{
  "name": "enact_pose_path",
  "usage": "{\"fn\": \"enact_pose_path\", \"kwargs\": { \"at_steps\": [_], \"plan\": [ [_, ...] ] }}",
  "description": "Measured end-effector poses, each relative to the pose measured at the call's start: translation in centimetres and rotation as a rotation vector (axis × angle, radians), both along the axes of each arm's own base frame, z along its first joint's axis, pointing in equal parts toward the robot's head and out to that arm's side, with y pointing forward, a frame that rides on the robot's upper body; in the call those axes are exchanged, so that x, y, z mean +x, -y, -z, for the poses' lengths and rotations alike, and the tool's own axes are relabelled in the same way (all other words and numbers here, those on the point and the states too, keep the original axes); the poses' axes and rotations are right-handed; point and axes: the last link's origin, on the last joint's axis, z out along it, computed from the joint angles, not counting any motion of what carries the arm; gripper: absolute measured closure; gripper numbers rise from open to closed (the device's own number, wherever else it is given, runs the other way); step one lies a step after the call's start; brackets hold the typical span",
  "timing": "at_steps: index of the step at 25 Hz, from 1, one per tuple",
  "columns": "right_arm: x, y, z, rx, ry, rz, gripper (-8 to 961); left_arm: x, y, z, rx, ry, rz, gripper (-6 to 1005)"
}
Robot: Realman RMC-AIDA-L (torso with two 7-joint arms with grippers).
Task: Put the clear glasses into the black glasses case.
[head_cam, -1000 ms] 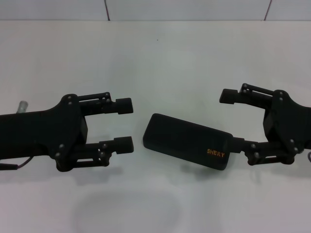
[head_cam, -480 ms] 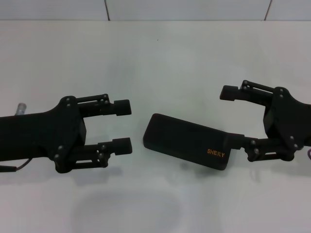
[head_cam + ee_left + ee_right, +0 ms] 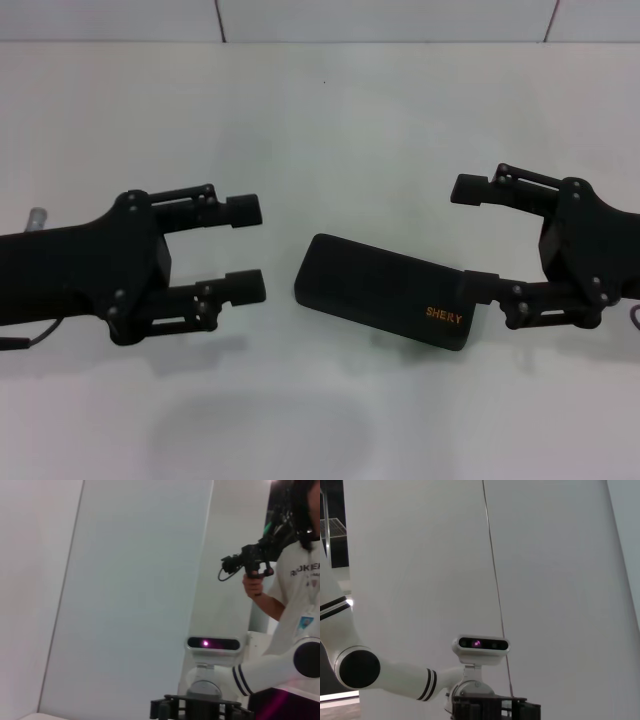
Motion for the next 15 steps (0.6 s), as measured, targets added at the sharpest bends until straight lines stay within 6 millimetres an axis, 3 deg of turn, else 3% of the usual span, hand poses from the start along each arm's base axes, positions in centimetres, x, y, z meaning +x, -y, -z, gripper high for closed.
{"fn": "enact_pose_path", "kwargs": {
  "at_steps": [15],
  "plan": [
    [0.09, -0.04, 0.33, 0.036, -0.005, -0.015, 68, -0.18, 0.33, 0.39, -0.004, 0.006, -0.016, 301]
  ]
}}
